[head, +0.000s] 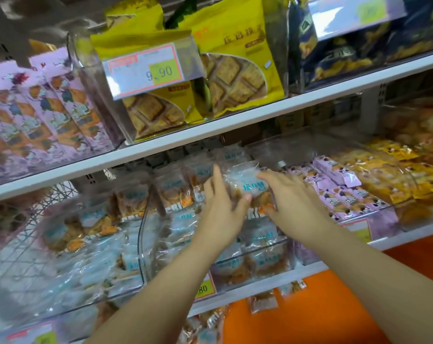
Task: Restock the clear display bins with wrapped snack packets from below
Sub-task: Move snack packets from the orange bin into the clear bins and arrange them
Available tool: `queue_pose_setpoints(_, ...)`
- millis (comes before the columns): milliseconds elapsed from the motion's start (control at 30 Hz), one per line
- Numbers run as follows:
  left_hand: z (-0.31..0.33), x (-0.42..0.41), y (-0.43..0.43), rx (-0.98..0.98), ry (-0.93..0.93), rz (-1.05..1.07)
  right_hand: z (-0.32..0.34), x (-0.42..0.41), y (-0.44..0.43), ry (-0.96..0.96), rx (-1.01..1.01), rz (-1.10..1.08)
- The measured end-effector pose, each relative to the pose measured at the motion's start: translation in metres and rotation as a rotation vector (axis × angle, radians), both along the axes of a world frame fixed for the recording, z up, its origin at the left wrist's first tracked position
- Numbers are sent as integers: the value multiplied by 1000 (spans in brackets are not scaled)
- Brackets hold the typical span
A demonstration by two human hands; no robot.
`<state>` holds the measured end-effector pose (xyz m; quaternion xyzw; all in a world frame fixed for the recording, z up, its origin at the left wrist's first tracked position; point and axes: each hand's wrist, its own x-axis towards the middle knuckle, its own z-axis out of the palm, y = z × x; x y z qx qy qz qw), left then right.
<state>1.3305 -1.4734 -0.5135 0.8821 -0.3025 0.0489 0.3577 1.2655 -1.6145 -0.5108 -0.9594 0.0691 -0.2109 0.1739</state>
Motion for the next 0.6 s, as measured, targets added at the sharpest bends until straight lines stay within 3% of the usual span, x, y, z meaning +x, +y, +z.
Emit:
queue_pose_setpoints(133,-9,-7,9,222,-67,-81,1,-4,-1,21,44,16)
queue_pose_setpoints(400,-5,16,-4,223,-49,-50,6,0,0,7,99,37)
queue_pose_setpoints(600,-2,11,2,235,139,-123,-1,3,1,18,144,16)
